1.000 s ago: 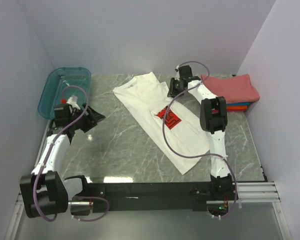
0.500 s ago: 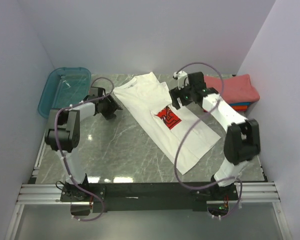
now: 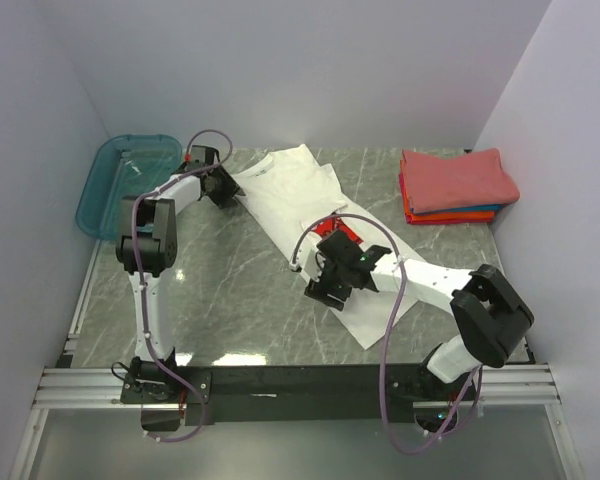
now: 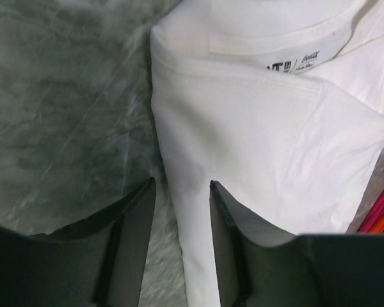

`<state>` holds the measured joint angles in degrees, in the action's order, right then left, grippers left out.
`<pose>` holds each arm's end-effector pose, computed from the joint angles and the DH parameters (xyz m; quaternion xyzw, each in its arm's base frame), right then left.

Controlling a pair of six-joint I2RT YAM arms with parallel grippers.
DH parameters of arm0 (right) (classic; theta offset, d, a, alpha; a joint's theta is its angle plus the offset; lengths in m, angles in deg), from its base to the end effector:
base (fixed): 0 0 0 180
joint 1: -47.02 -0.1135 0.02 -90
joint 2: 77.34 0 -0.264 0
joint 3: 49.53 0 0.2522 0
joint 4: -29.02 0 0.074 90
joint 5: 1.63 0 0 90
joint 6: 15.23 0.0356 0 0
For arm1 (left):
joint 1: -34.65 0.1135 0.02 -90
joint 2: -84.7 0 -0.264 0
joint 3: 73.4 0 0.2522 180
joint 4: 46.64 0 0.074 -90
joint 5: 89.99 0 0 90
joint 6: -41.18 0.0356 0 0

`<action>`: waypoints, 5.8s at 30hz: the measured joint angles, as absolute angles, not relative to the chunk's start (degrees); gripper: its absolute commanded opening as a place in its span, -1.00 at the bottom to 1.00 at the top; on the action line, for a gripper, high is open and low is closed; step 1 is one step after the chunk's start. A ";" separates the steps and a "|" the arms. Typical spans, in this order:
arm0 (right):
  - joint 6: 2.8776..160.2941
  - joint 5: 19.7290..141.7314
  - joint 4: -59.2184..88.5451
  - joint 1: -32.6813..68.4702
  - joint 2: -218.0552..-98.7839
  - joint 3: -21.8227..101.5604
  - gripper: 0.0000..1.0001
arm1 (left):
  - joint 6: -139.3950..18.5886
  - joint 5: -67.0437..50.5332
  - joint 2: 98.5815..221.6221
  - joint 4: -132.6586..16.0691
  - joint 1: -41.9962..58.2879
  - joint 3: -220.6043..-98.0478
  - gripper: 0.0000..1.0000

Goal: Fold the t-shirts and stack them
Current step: Fold the tshirt

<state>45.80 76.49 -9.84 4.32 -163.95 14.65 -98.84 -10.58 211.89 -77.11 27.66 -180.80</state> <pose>0.2080 0.2019 0.1854 -0.5849 0.7662 0.1290 0.2328 0.4822 -0.0657 0.1546 -0.3143 0.8827 -0.2378 0.2560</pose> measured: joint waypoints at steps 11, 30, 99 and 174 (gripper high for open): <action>49.67 92.95 -8.51 -6.08 -167.51 13.60 0.18 | -96.92 -10.26 218.36 -81.72 27.88 -190.92 -0.60; 55.96 90.48 -17.23 -13.62 -184.32 33.88 -1.00 | -91.72 -16.73 224.24 -84.82 32.43 -200.34 -0.62; 107.94 59.14 -6.70 37.26 -223.70 87.34 -0.76 | -71.37 -23.15 150.12 -76.17 39.44 -137.90 0.47; 65.06 73.56 -14.85 16.17 -205.65 72.66 -0.10 | -70.95 -24.62 150.15 -76.19 39.44 -137.90 0.46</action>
